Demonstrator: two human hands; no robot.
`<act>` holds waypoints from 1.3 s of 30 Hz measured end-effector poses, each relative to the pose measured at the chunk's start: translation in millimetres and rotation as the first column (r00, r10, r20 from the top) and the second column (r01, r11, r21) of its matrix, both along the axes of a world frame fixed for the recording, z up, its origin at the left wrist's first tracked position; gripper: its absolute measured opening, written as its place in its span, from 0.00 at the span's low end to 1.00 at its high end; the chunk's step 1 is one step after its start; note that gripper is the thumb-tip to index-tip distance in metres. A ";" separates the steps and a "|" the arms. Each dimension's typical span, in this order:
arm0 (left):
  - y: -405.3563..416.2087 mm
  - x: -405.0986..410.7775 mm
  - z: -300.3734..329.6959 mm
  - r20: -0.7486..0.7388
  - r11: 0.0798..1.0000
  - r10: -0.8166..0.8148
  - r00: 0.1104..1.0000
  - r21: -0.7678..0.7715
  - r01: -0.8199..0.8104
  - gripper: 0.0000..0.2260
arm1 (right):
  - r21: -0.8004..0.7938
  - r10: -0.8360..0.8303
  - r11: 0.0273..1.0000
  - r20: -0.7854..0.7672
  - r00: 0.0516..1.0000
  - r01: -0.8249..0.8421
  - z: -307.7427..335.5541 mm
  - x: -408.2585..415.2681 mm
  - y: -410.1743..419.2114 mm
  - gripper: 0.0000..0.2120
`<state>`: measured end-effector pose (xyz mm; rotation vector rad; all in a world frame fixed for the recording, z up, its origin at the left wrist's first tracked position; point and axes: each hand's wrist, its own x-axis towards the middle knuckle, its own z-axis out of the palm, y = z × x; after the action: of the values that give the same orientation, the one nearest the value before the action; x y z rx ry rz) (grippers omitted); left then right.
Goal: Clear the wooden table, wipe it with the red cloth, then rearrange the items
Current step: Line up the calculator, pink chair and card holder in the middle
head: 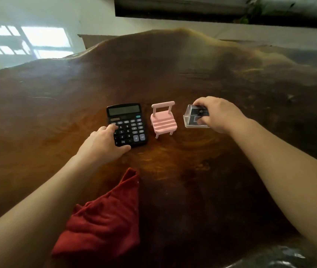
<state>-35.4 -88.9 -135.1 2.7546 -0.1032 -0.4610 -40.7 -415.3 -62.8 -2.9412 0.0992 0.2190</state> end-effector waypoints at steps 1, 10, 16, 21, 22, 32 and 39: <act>-0.3 -1.9 -2.1 0.002 1.000 0.001 1.000 0.004 -0.001 0.38 | 0.007 -0.019 1.000 -0.012 1.000 0.019 -9.5 -0.3 -5.4 0.26; 19.8 -15.1 -15.7 0.050 1.000 0.003 0.999 0.002 -0.003 0.33 | -0.015 -0.114 0.993 -0.020 0.993 0.114 -69.8 2.7 -14.8 0.25; 43.3 -22.2 -17.5 0.106 0.999 0.047 0.993 -0.033 -0.043 0.32 | -0.020 -0.164 0.986 -0.066 0.984 0.163 -79.2 2.5 -11.0 0.27; 61.5 -29.7 -12.9 0.115 0.998 0.058 0.992 -0.031 -0.055 0.30 | 0.003 -0.193 0.981 -0.112 0.975 0.194 -66.8 -2.9 -1.6 0.37; 65.1 -31.8 -11.2 0.117 0.998 0.057 0.991 -0.030 -0.054 0.29 | 0.011 -0.195 0.980 -0.106 0.975 0.197 -63.3 -6.8 2.5 0.38; 105.3 -76.2 6.7 -0.011 0.999 0.020 1.000 -0.032 -0.020 0.21 | 0.168 -0.051 0.984 -0.012 0.999 0.052 -45.4 -85.4 85.3 0.21; 128.6 -128.9 -6.5 -0.168 0.996 -0.082 0.982 0.006 0.084 0.27 | 0.382 0.110 0.923 -0.137 0.984 -0.050 -71.8 -146.8 176.0 0.22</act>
<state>-164.3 39.6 -141.6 2.7184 -0.1744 -0.7164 -187.5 -239.3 -134.7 -2.5415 -0.0396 0.4301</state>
